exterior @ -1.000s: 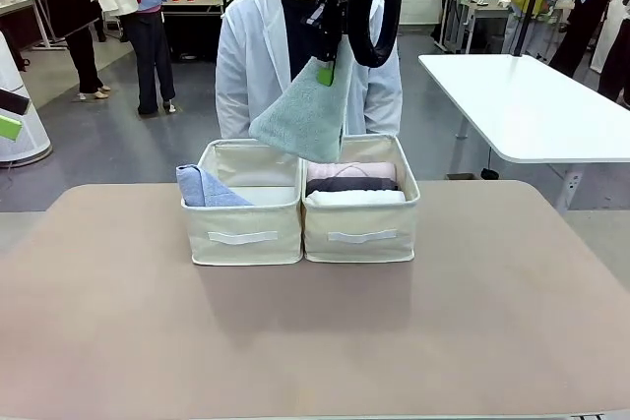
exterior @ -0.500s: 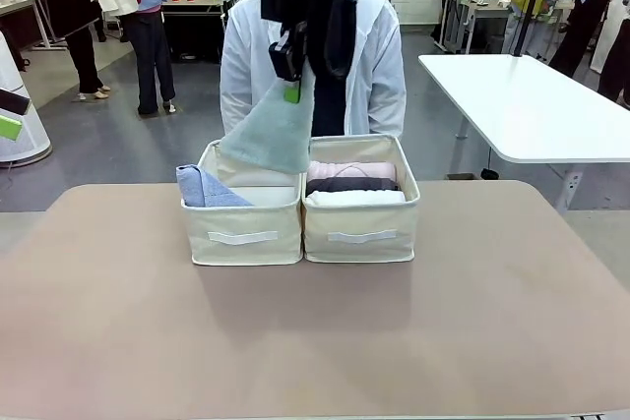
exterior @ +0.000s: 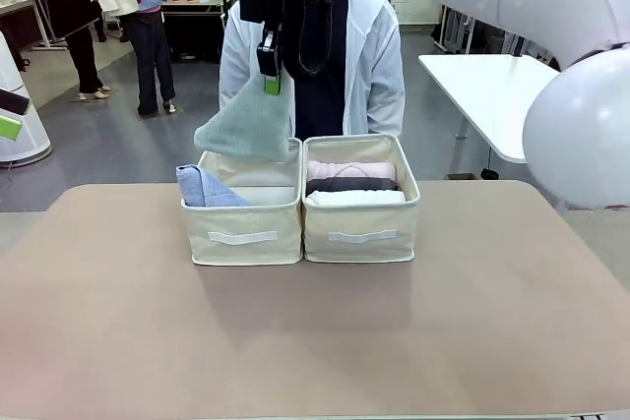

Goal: Sort the towels based on their folding style.
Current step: Pick up another triangle-folded towel from the table and place it in the left Fabric basket.

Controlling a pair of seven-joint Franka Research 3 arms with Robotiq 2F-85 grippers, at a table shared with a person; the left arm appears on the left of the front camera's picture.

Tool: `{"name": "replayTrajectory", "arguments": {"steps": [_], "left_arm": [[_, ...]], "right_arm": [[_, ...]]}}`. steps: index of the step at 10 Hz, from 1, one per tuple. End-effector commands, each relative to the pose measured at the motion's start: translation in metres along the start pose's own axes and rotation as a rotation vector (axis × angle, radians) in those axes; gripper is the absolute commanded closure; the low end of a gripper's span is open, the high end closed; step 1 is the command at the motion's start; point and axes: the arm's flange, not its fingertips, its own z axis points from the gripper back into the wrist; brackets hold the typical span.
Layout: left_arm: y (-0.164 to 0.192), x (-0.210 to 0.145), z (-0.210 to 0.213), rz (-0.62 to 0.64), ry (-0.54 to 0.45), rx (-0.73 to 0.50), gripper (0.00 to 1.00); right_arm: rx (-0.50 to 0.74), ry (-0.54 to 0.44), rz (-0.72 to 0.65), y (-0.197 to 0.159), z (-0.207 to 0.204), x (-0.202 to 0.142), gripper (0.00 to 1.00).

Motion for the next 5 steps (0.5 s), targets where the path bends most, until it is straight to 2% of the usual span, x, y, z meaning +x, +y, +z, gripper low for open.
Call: {"name": "replayTrajectory", "arguments": {"steps": [1, 3, 5], "left_arm": [[0.0, 0.0, 0.001, -0.003, -0.008, -0.006, 0.0], [0.0, 0.0, 0.001, -0.003, -0.008, -0.006, 0.0], [0.0, 0.0, 0.001, -0.003, -0.008, -0.006, 0.0]], "right_arm": [[0.019, 0.022, 0.059, -0.031, -0.003, 0.028, 0.79], [0.032, 0.06, 0.12, -0.037, -0.025, 0.029, 0.79], [0.052, 0.08, 0.12, -0.04, -0.042, 0.03, 0.79]]}}
